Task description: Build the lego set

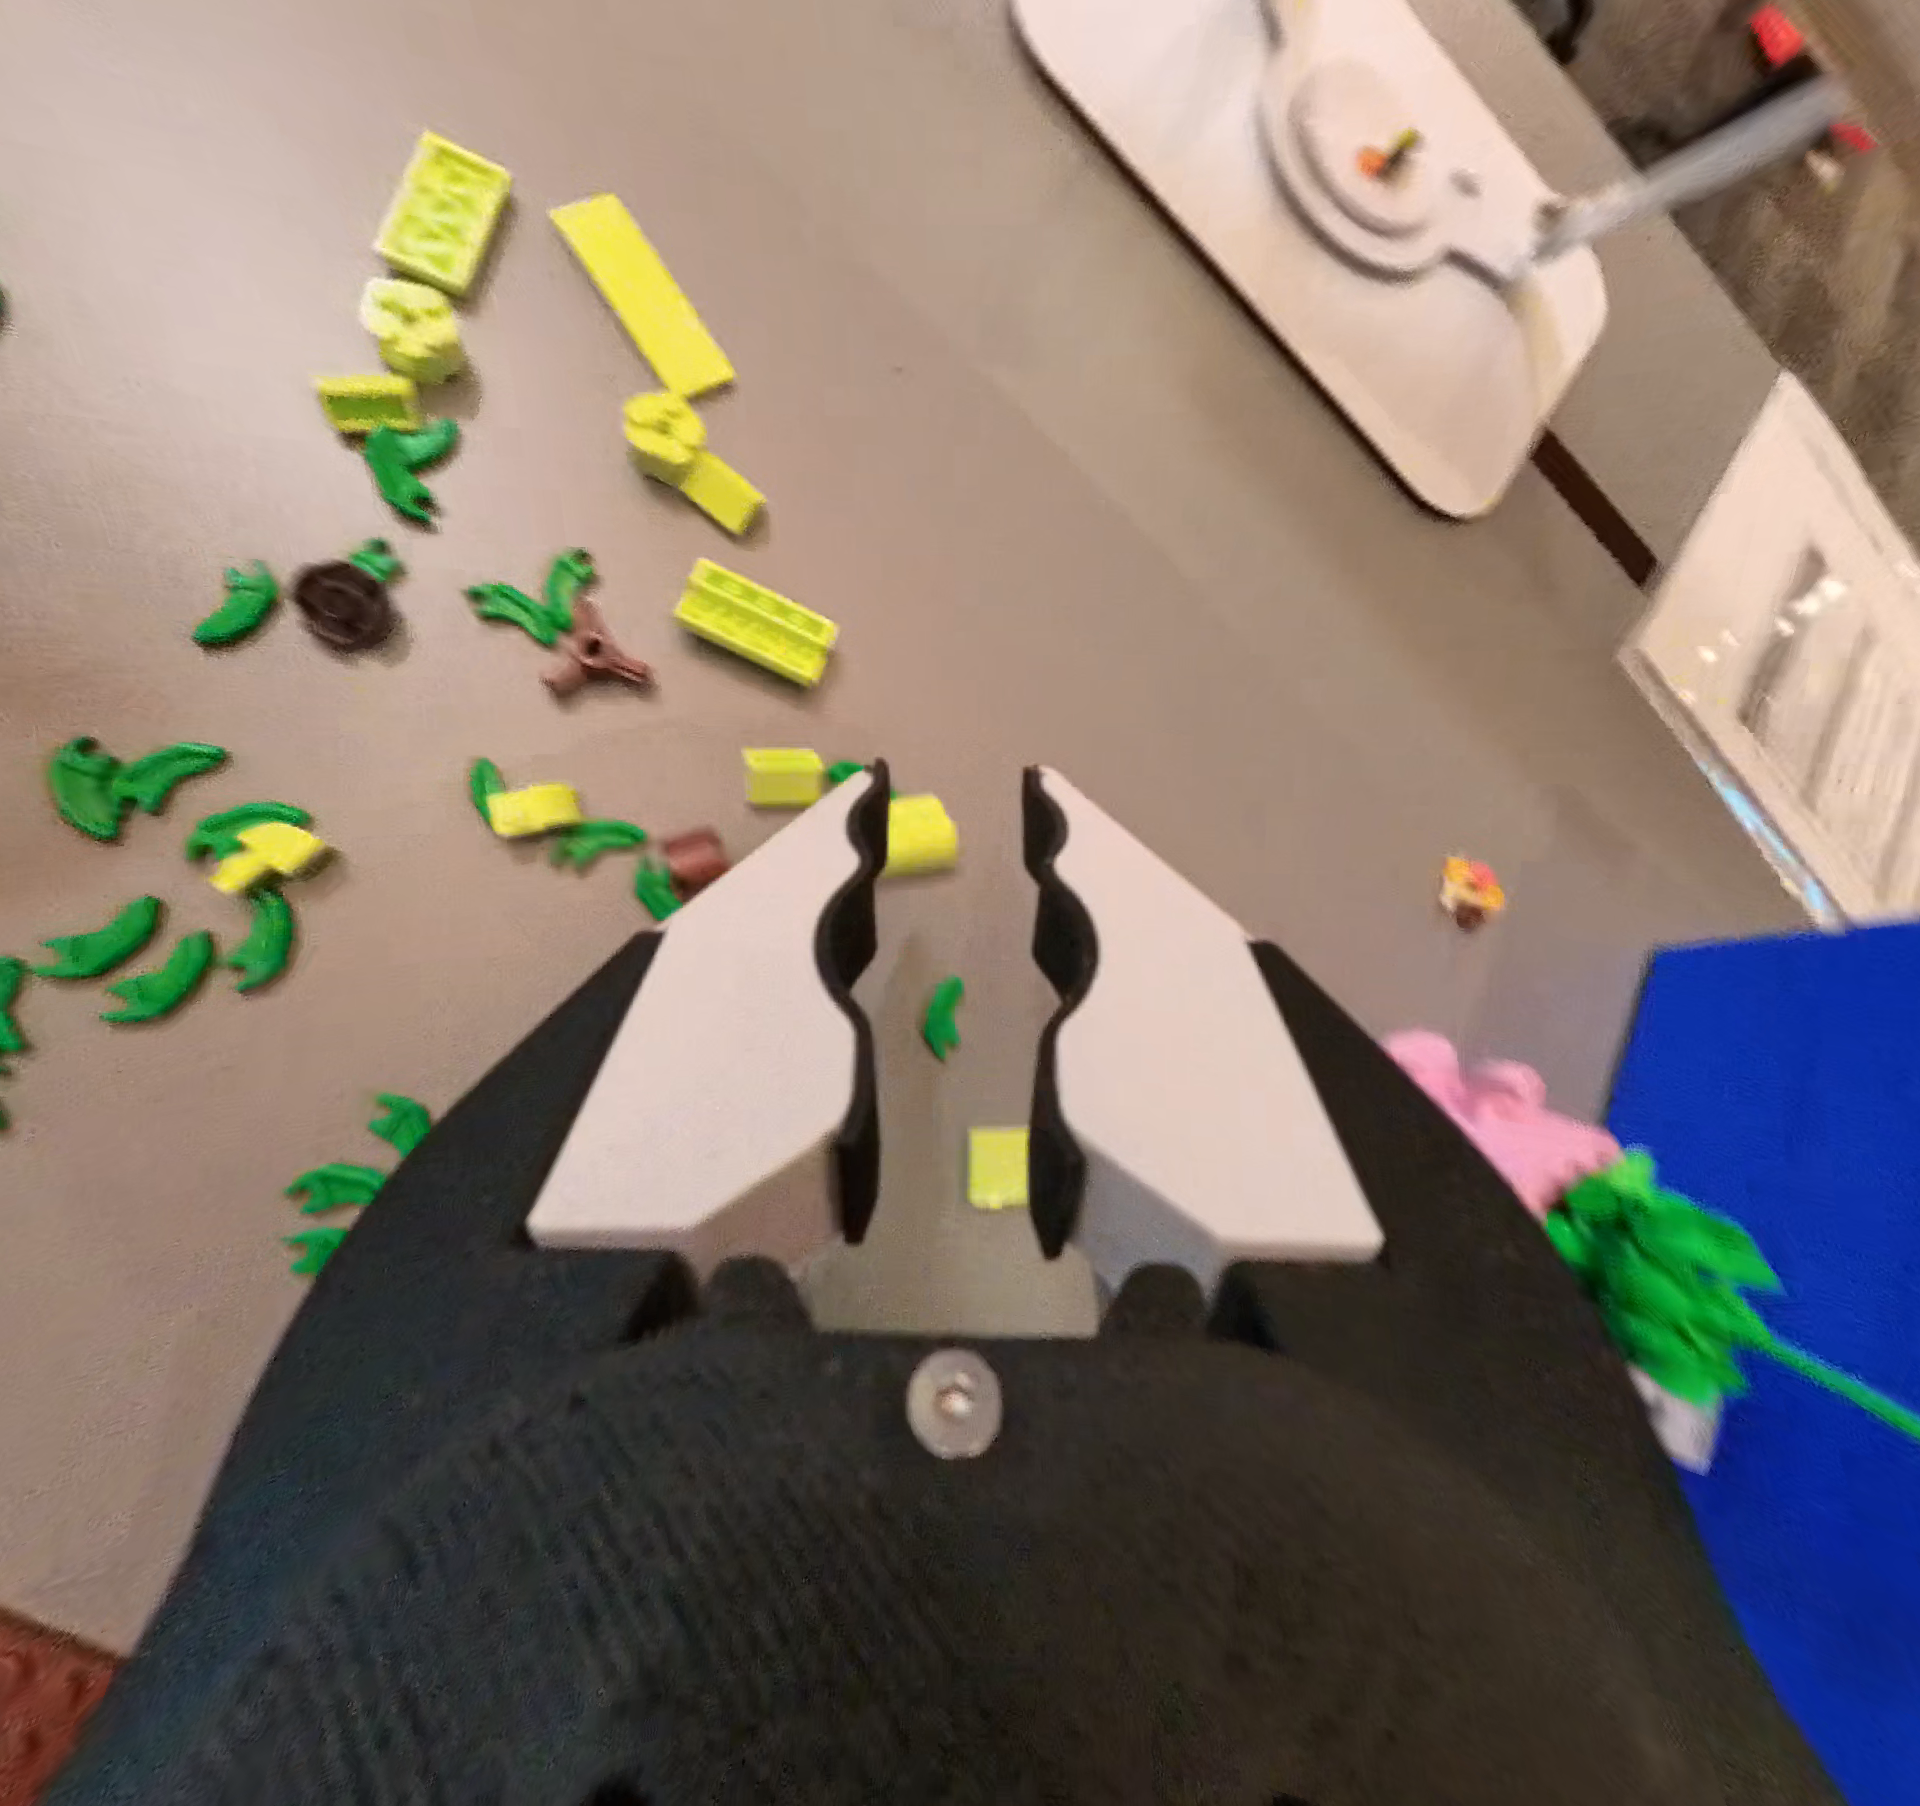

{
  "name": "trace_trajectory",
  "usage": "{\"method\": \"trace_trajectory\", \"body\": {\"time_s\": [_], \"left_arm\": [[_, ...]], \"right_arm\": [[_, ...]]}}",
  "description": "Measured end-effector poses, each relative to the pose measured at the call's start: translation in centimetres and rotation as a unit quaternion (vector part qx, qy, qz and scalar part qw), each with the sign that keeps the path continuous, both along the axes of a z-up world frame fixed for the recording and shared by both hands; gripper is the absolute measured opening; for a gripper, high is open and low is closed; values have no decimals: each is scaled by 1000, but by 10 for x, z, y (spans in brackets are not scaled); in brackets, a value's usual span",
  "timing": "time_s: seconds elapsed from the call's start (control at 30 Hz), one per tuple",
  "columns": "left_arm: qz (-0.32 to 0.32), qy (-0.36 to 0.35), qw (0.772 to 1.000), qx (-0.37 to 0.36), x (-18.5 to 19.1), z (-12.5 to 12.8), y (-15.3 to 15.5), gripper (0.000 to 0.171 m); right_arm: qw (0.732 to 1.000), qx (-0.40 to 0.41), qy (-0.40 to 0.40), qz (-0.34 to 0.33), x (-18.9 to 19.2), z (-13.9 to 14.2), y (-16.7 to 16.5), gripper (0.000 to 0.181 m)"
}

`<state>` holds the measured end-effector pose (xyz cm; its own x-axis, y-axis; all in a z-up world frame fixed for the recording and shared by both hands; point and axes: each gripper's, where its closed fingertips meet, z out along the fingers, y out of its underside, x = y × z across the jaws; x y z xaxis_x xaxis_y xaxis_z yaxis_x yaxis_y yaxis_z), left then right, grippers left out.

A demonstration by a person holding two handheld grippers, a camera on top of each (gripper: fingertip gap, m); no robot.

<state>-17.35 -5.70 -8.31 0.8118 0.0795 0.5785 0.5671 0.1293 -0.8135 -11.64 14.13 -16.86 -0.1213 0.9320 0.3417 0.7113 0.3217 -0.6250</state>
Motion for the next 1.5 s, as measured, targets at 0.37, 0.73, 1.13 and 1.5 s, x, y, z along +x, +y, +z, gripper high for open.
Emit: {"method": "trace_trajectory", "body": {"time_s": [0.37,0.73,1.13,1.5], "left_arm": [[5,-10,1000,-10,-14,-5,-11,9],[10,-26,1000,3,-22,-5,-18,11],[-20,-24,999,-8,-10,-12,-5,16],[-25,-21,999,-26,-5,-18,1,17]], "right_arm": [[992,-18,-102,72,-34,-39,-48,22],[982,-169,-78,40,-48,-24,-47,3],[810,-577,86,61,-15,62,-107,2],[862,-494,-101,47,1,-32,-189,3]]}}
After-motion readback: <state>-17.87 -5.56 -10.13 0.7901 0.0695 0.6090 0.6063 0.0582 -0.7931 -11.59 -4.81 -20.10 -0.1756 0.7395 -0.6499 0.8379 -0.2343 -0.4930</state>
